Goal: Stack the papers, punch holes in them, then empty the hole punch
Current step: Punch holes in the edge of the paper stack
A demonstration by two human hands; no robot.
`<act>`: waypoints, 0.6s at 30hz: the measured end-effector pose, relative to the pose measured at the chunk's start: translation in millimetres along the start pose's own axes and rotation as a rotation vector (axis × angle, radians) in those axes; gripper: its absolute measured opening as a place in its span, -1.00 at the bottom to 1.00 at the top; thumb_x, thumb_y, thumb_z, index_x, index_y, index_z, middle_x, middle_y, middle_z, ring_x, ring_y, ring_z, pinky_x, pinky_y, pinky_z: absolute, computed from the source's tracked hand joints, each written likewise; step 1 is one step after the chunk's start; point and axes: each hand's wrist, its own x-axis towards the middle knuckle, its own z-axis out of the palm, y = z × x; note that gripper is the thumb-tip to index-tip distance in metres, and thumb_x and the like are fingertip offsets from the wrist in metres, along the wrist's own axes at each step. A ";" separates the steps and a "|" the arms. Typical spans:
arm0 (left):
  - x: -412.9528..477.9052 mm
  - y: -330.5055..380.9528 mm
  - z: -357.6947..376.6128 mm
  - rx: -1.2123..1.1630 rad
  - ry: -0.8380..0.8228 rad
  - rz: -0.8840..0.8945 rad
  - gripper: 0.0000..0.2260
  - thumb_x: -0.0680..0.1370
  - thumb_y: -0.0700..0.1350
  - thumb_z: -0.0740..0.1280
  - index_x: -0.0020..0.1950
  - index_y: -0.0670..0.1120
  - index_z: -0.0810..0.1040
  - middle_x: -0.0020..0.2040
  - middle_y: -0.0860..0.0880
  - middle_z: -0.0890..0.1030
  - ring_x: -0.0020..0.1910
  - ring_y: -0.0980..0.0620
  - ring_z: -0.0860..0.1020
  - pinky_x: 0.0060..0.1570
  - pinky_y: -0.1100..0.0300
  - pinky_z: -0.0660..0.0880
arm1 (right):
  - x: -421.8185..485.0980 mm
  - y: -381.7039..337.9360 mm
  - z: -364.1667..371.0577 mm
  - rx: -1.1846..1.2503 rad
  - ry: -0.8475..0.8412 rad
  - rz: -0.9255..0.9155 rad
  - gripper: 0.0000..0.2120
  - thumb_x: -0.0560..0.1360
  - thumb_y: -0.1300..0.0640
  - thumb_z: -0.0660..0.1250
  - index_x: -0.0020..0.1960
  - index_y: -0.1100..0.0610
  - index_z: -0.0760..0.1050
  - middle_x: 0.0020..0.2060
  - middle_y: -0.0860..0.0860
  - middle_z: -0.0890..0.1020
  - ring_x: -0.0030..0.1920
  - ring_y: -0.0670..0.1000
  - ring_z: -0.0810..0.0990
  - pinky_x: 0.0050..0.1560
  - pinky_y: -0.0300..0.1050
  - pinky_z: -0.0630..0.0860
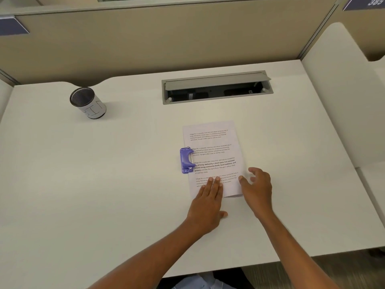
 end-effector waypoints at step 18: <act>-3.6 1.1 -19.7 -0.059 -0.056 0.010 -0.14 0.76 0.18 0.27 0.80 -0.14 -0.20 0.81 -0.07 -0.26 0.80 -0.09 -0.25 0.75 -0.03 -0.05 | 95.6 -37.9 -1.4 0.196 -0.361 0.150 -0.94 0.57 0.22 0.56 0.01 0.15 0.69 0.05 0.17 0.82 -0.14 0.09 0.77 -0.17 -0.10 0.66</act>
